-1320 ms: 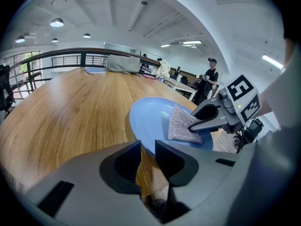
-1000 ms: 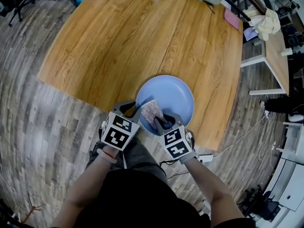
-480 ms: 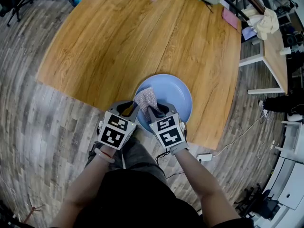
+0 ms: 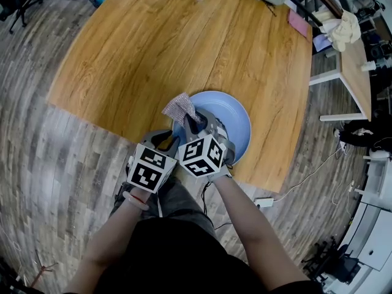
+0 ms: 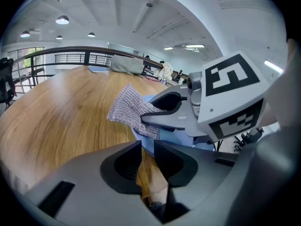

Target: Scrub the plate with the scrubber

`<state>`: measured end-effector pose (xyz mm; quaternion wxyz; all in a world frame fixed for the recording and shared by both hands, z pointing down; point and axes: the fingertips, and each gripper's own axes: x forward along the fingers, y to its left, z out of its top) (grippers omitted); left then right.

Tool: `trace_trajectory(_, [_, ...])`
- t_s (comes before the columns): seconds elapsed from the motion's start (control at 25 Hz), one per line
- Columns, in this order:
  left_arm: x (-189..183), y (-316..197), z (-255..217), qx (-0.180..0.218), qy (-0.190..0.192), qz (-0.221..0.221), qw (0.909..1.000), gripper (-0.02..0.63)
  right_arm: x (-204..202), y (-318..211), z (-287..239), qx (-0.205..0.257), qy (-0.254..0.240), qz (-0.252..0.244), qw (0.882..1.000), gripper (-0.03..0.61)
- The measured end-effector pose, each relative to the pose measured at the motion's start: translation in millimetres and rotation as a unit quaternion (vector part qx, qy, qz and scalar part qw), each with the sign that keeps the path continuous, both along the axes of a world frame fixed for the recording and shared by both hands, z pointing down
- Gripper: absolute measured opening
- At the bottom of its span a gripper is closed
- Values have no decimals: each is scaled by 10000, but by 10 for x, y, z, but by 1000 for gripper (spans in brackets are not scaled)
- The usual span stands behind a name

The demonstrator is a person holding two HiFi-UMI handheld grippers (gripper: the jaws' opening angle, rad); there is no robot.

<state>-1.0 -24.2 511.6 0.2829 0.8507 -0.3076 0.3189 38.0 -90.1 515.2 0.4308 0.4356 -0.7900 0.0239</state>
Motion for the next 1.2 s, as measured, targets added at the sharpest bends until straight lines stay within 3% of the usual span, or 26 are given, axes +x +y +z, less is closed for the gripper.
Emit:
trace_trajectory(0.4, [-23, -46, -47, 78, 19, 36, 10000, 77, 392, -394, -33, 647, 1103, -382, 9911, 84])
trace_trajectory(0.6, [-10, -56, -48, 74, 6, 74, 9999, 77, 652, -474, -22, 1089, 2094, -998, 9666, 83])
trace_trajectory(0.72, [-14, -47, -45, 54, 13, 91, 9999, 77, 804, -468, 0, 1197, 2436, -1200, 9549, 80])
trace_trajectory(1.2, [-23, -50, -43, 21, -6, 48, 10000, 77, 1156, -345, -13, 1191, 2872, -716, 9477, 78])
